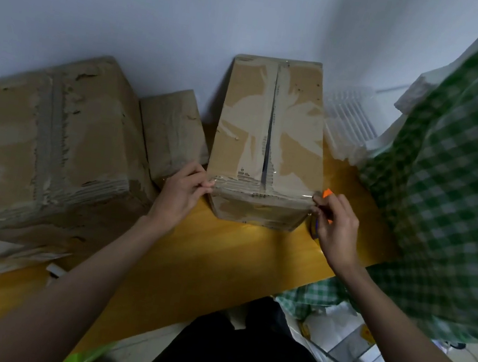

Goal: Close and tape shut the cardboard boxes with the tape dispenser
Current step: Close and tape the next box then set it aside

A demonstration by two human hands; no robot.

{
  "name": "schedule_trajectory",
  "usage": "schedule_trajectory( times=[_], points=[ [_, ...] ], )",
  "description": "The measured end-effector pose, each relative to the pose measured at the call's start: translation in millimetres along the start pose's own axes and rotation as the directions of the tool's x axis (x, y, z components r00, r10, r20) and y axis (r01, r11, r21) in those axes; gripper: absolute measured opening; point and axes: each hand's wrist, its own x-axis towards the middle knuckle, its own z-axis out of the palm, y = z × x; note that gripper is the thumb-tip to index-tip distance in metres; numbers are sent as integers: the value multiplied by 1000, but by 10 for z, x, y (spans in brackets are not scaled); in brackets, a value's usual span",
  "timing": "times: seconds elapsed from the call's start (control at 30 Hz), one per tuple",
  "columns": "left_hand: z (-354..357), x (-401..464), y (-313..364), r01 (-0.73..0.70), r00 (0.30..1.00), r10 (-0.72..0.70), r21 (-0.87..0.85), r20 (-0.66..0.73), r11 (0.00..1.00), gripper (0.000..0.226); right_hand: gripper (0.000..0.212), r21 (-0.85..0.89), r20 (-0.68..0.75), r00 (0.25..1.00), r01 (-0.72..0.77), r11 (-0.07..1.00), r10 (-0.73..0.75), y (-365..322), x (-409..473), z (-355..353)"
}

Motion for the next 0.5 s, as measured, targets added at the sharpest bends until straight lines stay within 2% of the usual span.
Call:
schedule_trajectory(
  times=[0.07,0.17,0.27,0.37,0.5],
  points=[
    [7,-50,-18,4,1000,-4,-9,-6,1000,9,7,13,34,999,-18,1000,18,22,-18,-30],
    [-16,-99,8,67,998,-65,-93,28,993,11,25,54,115,992,-58,997,52,55,-24,-121],
    [-16,-58,103,177,984,-177,-170,15,969,25,13,102,101,992,-91,991,81,-22,17,-177],
    [48,4,151,216,975,-220,-142,-10,966,26,15,95,125,989,-86,992,74,-48,89,-163],
    [75,24,130,205,977,-209,-94,-32,974,35,22,56,145,988,-63,996,54,18,130,-155]
  ],
)
